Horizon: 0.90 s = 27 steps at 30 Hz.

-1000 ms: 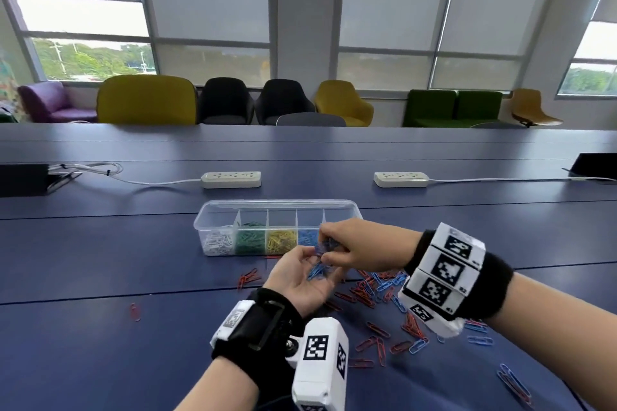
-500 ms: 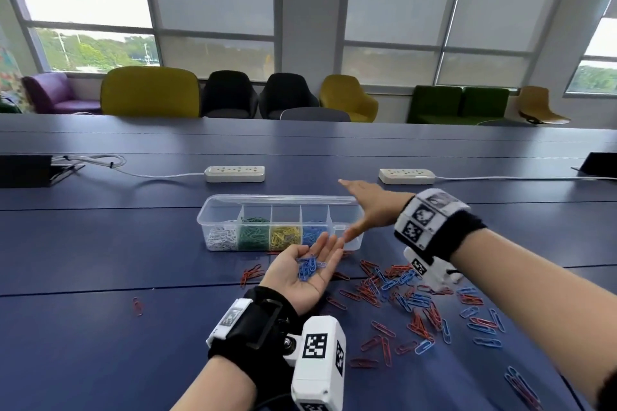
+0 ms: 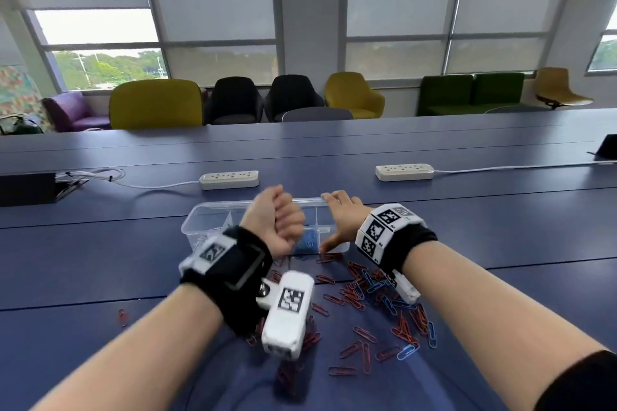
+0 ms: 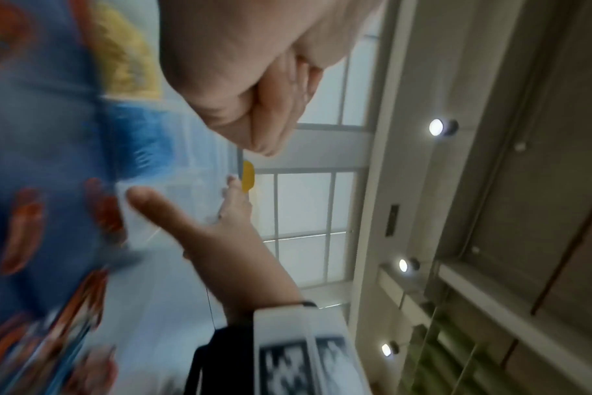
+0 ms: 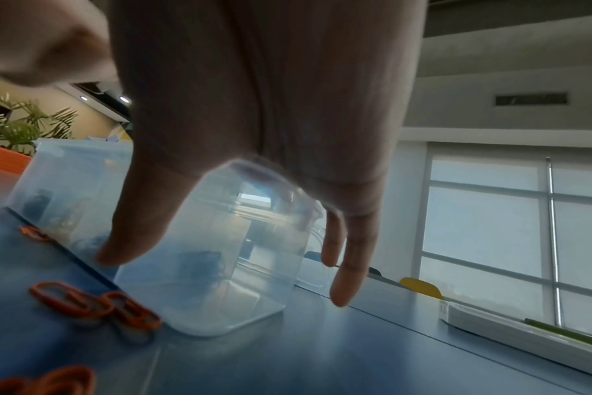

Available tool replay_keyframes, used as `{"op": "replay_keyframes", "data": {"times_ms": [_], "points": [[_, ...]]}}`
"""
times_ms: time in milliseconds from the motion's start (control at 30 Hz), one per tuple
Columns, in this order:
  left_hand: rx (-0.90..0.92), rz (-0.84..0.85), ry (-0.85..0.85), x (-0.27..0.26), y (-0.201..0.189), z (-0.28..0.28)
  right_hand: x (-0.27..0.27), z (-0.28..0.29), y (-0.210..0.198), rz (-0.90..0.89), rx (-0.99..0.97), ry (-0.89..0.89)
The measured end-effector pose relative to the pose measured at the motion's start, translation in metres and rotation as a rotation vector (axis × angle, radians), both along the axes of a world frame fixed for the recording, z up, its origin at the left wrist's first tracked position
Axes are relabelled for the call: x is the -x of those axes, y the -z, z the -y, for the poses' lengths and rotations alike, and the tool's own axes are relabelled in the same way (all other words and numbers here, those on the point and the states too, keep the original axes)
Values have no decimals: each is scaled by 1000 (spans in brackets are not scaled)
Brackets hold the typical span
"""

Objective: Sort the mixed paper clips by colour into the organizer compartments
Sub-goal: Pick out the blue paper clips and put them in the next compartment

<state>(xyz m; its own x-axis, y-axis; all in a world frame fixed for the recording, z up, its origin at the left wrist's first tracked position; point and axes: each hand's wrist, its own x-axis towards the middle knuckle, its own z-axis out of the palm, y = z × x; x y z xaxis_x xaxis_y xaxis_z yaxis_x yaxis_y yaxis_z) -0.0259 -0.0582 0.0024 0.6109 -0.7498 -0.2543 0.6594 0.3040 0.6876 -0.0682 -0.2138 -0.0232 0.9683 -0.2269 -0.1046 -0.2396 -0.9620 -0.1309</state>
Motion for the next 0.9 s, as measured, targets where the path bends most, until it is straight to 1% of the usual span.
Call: {"op": "replay_keyframes", "data": {"times_ms": [67, 133, 200, 267, 333, 467, 633, 700, 733, 800, 900], "points": [[-97, 106, -41, -17, -12, 18, 0, 0, 1, 20, -10, 4], [-206, 217, -92, -31, -16, 32, 1, 0, 1, 29, -20, -1], [-308, 312, -117, -40, -10, 42, 1, 1, 1, 37, -24, -5], [-387, 364, -125, -44, 1, 47, 1, 0, 2, 52, -23, -5], [-448, 417, -127, -46, 9, 50, 1, 0, 3, 58, -26, 2], [-586, 617, -97, -44, 15, 53, 1, 0, 3, 50, -37, 4], [-657, 775, -72, -36, 13, 51, 1, 0, 2, 29, -40, 11], [-691, 911, -36, -31, 9, 50, 2, 1, -1, 8, -73, 4], [-706, 977, -45, -29, 6, 48, 3, 3, -4, -14, -94, 2], [-744, 1108, -88, -29, 4, 46, 9, 10, -14, -59, -148, 10], [-823, 1322, -187, -24, -1, 37, 32, 27, -36, -20, -221, 22]]}}
